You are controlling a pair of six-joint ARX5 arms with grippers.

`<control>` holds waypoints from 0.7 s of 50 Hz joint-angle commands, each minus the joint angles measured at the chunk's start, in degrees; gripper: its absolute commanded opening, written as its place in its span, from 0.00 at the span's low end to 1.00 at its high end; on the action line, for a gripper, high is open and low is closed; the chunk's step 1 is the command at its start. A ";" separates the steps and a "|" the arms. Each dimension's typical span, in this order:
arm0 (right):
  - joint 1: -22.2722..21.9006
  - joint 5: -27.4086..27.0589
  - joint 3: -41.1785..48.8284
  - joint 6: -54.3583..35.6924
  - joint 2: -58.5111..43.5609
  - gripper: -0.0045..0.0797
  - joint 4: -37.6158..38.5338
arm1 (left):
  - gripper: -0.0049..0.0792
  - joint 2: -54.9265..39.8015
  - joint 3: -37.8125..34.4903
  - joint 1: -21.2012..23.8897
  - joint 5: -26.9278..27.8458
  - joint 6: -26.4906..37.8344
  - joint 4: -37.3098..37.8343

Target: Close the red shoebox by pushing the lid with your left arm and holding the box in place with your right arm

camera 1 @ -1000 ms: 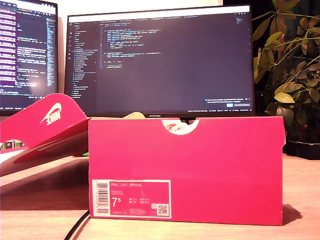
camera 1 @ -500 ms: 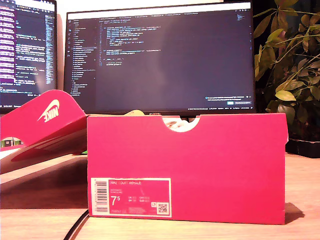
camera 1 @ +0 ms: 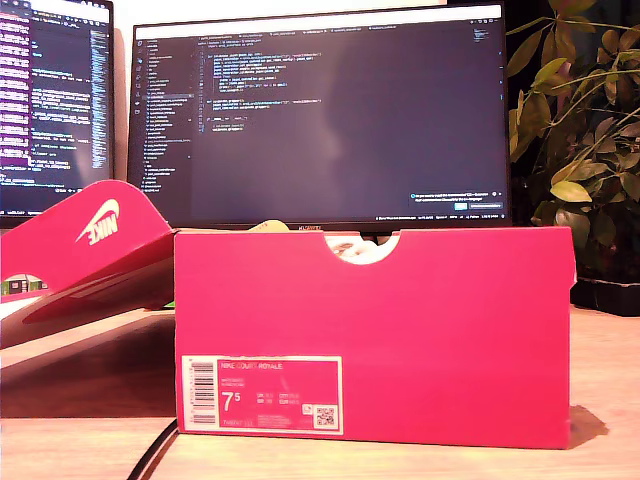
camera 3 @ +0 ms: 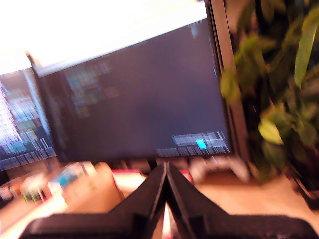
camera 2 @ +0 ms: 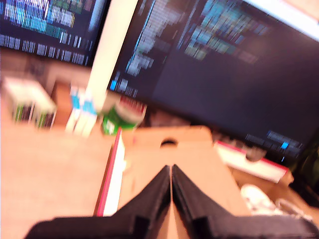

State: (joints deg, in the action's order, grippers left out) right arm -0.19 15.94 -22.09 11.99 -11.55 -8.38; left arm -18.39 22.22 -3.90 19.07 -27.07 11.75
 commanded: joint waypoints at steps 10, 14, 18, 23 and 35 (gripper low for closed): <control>0.15 0.00 -8.98 -6.45 -14.49 0.04 -2.91 | 0.04 -18.69 11.21 -0.13 1.79 8.76 4.90; 0.15 0.00 -11.45 -7.30 -19.45 0.04 -3.41 | 0.04 -25.18 14.93 -0.31 2.47 10.91 7.02; 0.15 0.02 -13.57 -7.32 -24.46 0.04 -3.82 | 0.04 -31.32 18.32 -1.01 3.04 12.81 9.22; 0.15 0.04 -15.93 -7.34 -30.32 0.04 -4.94 | 0.04 -38.07 21.81 -2.49 3.23 15.61 11.61; 0.24 1.01 -19.26 -7.52 -43.04 0.04 -6.12 | 0.04 -51.19 26.60 -7.85 6.95 17.07 12.48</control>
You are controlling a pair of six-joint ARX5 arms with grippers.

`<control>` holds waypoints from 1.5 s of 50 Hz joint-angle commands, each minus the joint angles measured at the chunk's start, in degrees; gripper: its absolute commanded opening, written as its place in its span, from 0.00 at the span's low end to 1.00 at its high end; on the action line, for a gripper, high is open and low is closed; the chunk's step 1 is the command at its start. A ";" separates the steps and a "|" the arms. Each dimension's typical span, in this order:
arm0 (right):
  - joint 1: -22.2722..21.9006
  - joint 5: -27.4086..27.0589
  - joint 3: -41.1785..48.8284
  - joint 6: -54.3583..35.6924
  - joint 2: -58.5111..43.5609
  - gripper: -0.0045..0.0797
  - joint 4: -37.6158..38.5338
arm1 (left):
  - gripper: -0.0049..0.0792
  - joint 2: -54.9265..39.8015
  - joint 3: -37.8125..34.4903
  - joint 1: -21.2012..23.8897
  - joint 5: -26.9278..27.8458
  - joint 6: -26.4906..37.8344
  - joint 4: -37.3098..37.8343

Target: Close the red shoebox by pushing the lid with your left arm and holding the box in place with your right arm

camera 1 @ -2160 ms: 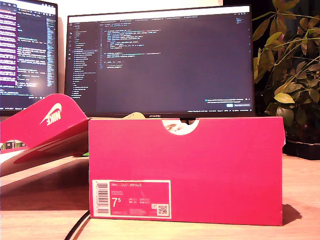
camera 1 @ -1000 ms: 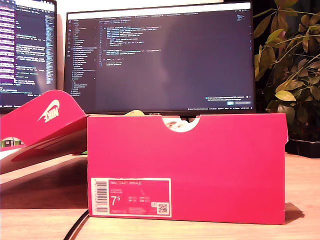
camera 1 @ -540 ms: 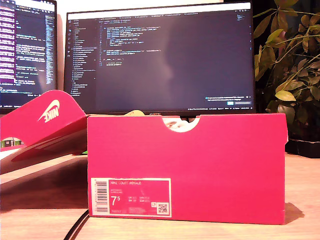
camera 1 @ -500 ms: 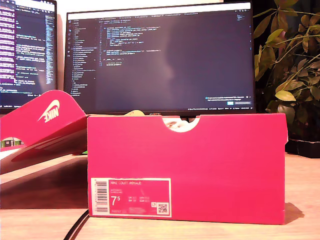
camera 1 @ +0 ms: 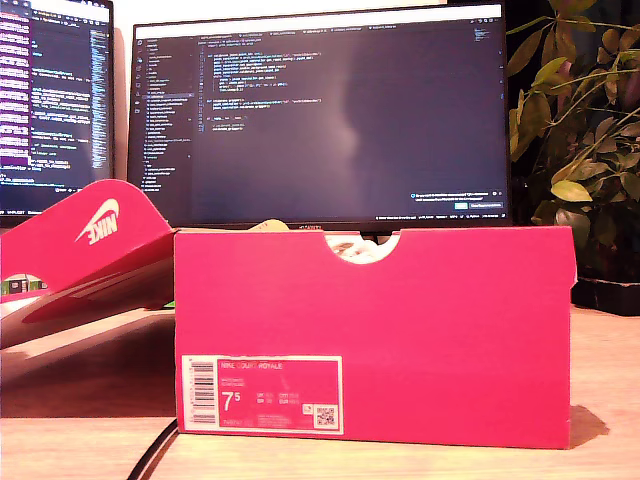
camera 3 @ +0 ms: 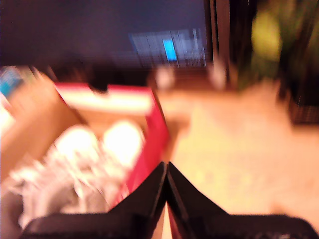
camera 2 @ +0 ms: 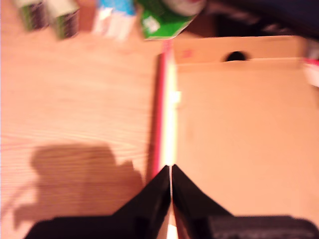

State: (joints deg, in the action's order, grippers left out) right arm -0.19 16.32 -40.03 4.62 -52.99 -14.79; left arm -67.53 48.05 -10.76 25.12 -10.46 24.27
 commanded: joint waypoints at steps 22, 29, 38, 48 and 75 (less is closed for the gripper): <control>6.43 1.55 -2.19 -0.22 -19.39 0.04 2.84 | 0.04 -20.37 8.13 -3.98 3.02 5.09 4.70; 8.68 1.49 -3.41 -0.22 -23.85 0.04 3.67 | 0.04 -24.59 10.29 -3.98 3.02 6.05 6.34; 10.51 1.09 -5.53 -0.24 -28.41 0.04 4.55 | 0.04 -29.79 12.20 -4.09 3.39 7.80 8.96; 11.78 1.09 -6.25 -0.22 -31.32 0.04 4.92 | 0.04 -33.59 13.27 -4.07 4.68 8.59 10.51; 15.93 1.09 -6.27 -0.13 -34.97 0.04 6.95 | 0.04 -34.49 13.27 -0.81 13.25 8.98 9.90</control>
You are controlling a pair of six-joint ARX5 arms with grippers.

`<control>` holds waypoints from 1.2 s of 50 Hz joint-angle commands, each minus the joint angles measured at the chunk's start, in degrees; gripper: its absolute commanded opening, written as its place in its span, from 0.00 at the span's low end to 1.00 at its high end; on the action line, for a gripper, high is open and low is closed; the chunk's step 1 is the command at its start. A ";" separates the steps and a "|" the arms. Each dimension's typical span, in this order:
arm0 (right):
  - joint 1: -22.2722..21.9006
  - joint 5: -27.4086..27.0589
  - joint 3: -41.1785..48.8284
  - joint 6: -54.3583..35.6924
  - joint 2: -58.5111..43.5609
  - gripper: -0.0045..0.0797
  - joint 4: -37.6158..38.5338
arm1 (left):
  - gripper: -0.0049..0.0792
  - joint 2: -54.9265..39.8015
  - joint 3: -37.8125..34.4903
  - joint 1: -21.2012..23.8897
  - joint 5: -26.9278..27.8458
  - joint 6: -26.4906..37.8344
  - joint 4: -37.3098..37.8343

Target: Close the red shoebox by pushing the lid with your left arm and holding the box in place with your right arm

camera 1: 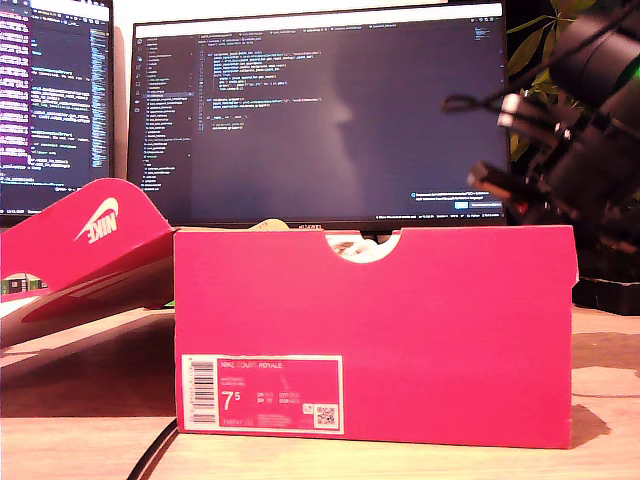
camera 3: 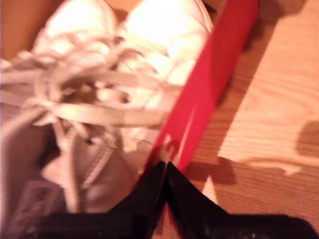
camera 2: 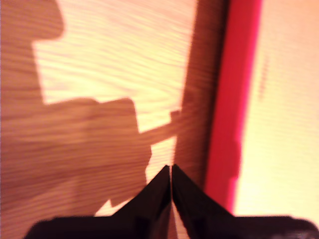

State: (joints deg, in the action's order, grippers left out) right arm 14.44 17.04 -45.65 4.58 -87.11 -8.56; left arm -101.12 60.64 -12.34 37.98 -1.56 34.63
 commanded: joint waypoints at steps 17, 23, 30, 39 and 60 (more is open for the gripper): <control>1.40 0.39 -0.66 -0.09 -0.85 0.04 1.36 | 0.04 -2.51 0.68 3.37 1.88 0.09 -1.36; 1.53 0.39 -0.66 -0.11 -0.85 0.04 1.40 | 0.04 -2.47 1.60 3.30 3.80 0.09 -1.42; 1.62 0.39 -0.66 -0.11 -0.85 0.04 0.90 | 0.04 -2.38 4.70 3.30 6.32 0.13 1.14; 1.68 0.39 -0.66 -0.13 -0.85 0.04 0.33 | 0.04 -2.34 11.06 3.34 7.76 1.70 7.34; 1.68 0.44 -0.66 -0.55 -0.85 0.04 0.52 | 0.04 1.51 23.91 4.13 13.22 6.58 23.06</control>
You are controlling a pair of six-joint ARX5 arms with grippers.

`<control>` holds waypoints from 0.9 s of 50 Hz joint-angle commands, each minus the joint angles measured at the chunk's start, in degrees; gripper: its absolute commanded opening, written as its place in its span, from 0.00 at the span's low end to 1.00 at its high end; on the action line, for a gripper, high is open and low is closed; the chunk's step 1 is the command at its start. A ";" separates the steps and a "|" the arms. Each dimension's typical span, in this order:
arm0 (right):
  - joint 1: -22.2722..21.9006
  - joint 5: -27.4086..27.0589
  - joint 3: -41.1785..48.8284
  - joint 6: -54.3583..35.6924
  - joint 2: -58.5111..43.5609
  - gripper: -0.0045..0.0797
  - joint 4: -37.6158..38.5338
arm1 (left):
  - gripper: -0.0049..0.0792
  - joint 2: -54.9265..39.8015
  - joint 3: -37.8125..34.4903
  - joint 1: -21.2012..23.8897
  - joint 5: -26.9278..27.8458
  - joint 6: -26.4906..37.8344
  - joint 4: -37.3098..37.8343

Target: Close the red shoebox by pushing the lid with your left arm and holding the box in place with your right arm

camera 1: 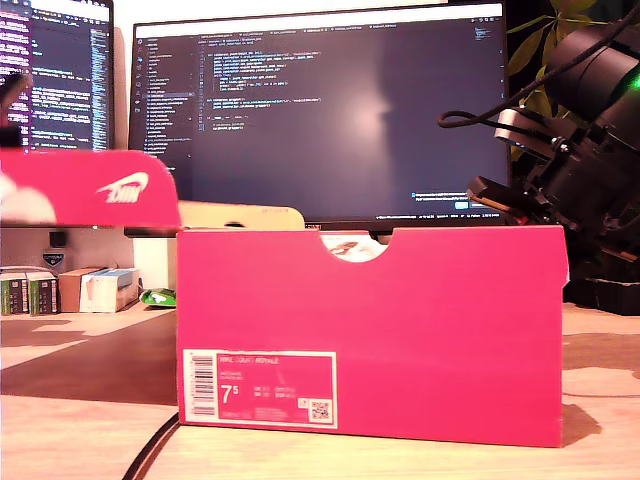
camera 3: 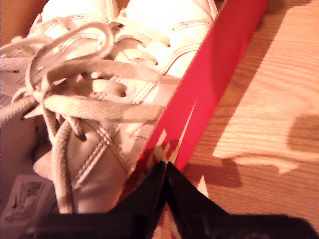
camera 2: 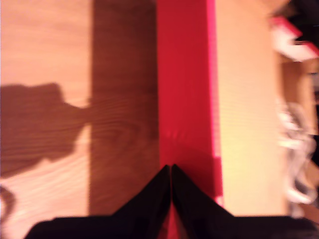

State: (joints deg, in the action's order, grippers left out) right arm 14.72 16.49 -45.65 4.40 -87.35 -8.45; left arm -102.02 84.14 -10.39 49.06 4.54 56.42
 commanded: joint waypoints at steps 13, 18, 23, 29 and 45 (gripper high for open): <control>2.25 2.82 -0.66 -0.39 -0.61 0.04 0.42 | 0.04 8.41 0.98 4.59 5.20 -0.04 3.37; 3.58 4.15 -0.66 -0.37 -0.61 0.04 0.44 | 0.04 9.81 0.98 6.47 6.34 -0.31 3.74; 5.22 4.17 -0.66 -0.37 -0.61 0.04 0.48 | 0.04 10.67 1.09 8.66 6.69 -1.07 3.37; 7.39 4.17 -0.66 -0.35 -0.61 0.04 0.50 | 0.04 10.97 1.18 11.63 7.15 -2.23 2.47; 7.65 -0.59 -1.66 0.00 -0.50 0.04 0.92 | 0.04 10.97 1.20 20.06 7.54 -10.29 -8.02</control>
State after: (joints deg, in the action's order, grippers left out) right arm 19.66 14.79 -45.67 4.47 -87.33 -8.23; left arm -87.35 89.27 7.01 58.48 -4.43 47.07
